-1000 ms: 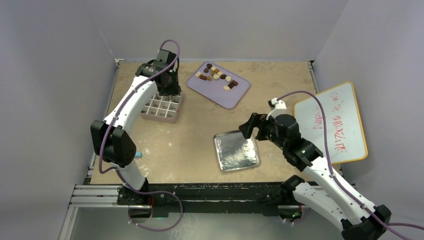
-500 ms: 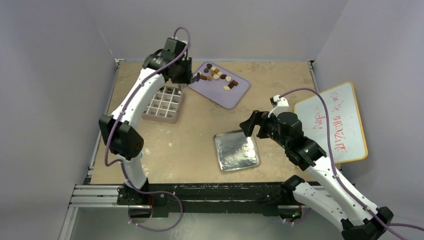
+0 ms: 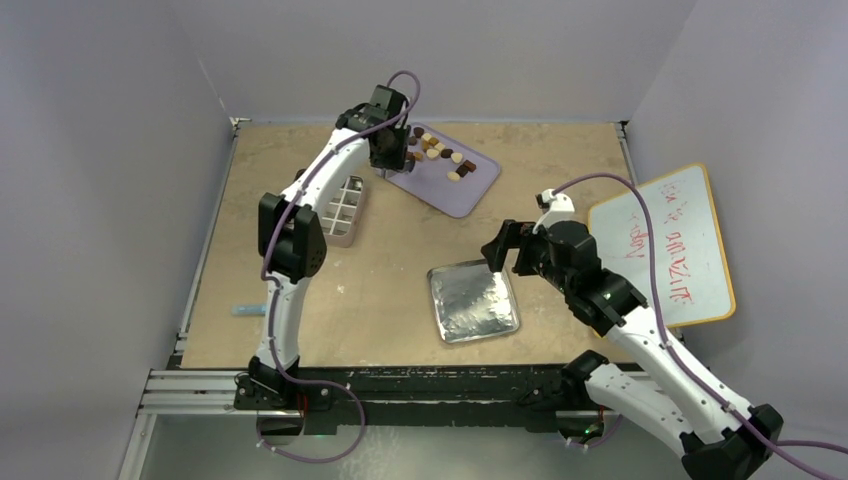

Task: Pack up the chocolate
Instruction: Pick up the fake chocolate from the plate.

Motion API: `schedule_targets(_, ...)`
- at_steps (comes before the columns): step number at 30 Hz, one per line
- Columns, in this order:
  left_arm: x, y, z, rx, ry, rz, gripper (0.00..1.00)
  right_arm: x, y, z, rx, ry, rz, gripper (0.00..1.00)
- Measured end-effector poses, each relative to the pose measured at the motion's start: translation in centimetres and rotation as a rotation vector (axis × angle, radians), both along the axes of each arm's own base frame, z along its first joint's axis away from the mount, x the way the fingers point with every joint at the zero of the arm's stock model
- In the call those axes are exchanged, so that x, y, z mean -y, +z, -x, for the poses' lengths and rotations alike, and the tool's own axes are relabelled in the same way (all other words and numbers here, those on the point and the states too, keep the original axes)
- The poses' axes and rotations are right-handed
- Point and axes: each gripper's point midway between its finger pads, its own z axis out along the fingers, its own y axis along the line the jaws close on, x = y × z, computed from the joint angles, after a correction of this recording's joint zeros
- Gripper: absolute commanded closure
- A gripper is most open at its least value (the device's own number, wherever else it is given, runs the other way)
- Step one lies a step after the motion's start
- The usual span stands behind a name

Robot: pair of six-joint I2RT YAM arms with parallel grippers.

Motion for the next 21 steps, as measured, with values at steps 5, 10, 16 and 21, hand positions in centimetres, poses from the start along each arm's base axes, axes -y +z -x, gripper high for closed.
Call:
schedule_targets(5,0.3,-0.5,-0.8,0.016,-0.015,-0.004,0.68,-0.1,-0.8,-0.4,-0.028,0.0,0.034,0.01)
schedule_targets(10,0.6,-0.3,-1.8,0.057,-0.031,0.001,0.68,-0.3,0.1,-0.7,-0.011,0.002,0.029,0.01)
schedule_targets(16,1.3,-0.9,-2.6,0.073,-0.044,0.027,0.67,-0.5,0.5,-1.1,-0.003,0.003,0.026,0.01)
schedule_targets(21,1.7,-1.1,-3.0,0.079,-0.052,0.046,0.68,-0.6,0.5,-1.2,-0.003,0.003,0.026,0.01)
